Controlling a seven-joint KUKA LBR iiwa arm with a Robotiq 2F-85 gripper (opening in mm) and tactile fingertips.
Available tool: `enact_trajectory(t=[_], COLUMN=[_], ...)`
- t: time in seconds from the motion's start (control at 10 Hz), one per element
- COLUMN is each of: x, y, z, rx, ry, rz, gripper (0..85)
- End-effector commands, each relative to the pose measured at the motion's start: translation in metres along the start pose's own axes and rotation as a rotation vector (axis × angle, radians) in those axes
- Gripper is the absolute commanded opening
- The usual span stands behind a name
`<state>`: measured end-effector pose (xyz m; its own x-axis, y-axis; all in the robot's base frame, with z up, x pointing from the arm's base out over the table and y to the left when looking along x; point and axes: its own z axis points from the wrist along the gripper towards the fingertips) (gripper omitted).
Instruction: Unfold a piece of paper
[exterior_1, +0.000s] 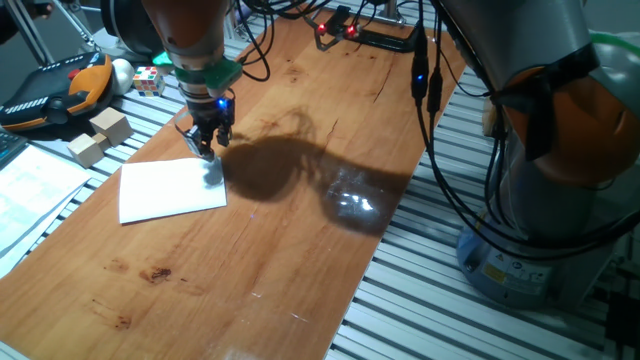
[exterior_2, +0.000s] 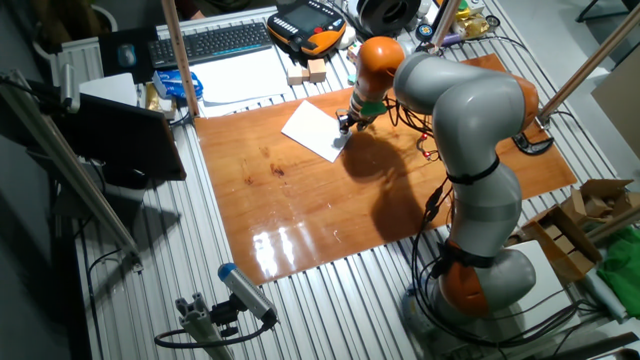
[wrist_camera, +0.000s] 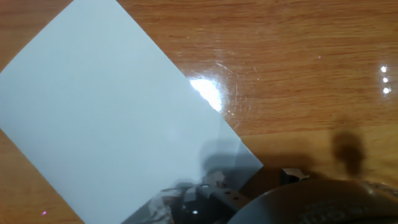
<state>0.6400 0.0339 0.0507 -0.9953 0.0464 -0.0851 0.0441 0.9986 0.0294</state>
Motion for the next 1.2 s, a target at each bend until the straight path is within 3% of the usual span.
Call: enact_trajectory(t=[0.0, 1.1], x=[-0.001, -0.005], y=[-0.001, -0.002], z=[0.003, 0.018], rx=[-0.005, -0.035], ry=[-0.003, -0.007], rz=[0.002, 0.013], gripper=[49.7, 42.7])
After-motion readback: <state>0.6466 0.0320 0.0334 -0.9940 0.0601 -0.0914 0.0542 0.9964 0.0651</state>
